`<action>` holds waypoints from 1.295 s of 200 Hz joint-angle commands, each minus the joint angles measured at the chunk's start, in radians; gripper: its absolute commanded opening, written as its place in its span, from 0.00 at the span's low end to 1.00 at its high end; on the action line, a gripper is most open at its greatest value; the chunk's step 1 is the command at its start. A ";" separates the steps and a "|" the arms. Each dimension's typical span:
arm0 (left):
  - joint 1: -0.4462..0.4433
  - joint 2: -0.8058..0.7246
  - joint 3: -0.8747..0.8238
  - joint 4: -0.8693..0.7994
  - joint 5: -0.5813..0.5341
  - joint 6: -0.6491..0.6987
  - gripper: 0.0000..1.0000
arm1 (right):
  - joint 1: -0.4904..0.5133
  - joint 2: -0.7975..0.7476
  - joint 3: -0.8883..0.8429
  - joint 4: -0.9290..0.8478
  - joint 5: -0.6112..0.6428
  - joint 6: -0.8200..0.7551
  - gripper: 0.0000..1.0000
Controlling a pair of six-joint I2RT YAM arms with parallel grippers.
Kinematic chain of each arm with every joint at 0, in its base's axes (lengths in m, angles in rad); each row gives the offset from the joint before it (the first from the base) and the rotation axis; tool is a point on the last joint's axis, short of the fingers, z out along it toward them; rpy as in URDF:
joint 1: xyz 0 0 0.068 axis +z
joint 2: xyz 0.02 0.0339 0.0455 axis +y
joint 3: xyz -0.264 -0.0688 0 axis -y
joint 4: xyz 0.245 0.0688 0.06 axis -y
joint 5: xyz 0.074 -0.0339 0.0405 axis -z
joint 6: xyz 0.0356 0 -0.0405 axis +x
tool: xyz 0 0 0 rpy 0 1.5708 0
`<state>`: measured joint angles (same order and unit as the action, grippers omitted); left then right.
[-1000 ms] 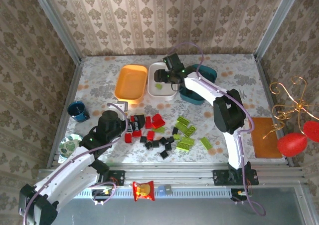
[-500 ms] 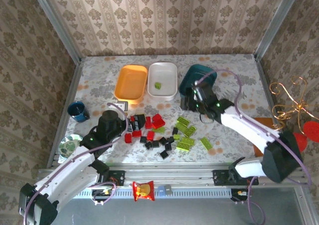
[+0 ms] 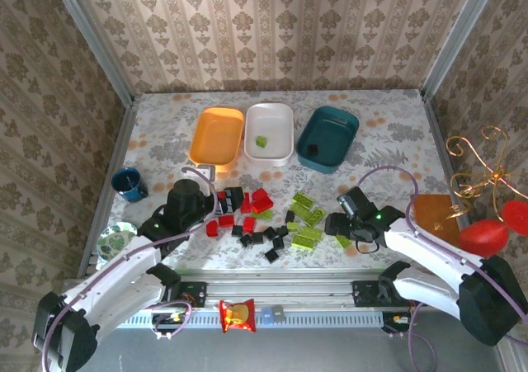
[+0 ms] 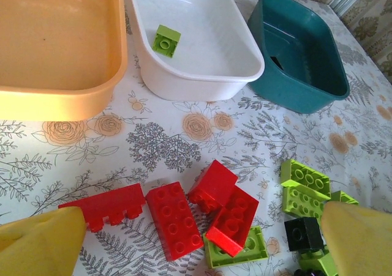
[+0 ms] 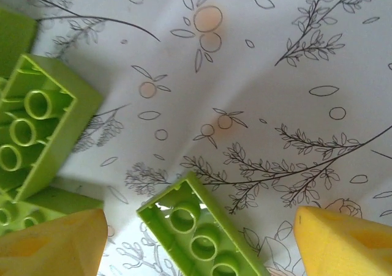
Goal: Sort the legos into containers by color
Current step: Pick up the lego from the bottom-center of the table.
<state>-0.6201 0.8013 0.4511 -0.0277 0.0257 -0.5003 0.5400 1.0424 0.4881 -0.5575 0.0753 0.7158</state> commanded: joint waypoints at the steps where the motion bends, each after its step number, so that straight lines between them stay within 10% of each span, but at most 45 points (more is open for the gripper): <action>1: 0.012 -0.011 -0.014 0.015 0.008 0.011 1.00 | 0.009 0.040 0.009 -0.037 0.038 0.020 0.80; 62: 0.044 -0.025 -0.022 -0.002 0.020 0.009 1.00 | 0.087 0.138 0.045 -0.045 0.026 0.012 0.78; 185: 0.074 -0.005 -0.005 0.005 0.066 0.004 1.00 | 0.121 0.201 0.086 -0.070 0.089 0.003 0.32; 259: 0.075 -0.052 -0.002 -0.033 0.050 0.005 1.00 | 0.113 0.099 0.355 -0.023 0.108 -0.187 0.25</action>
<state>-0.5537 0.7746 0.4442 -0.0330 0.0788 -0.5007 0.6552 1.1213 0.7166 -0.6327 0.1745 0.6300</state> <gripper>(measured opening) 0.998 0.317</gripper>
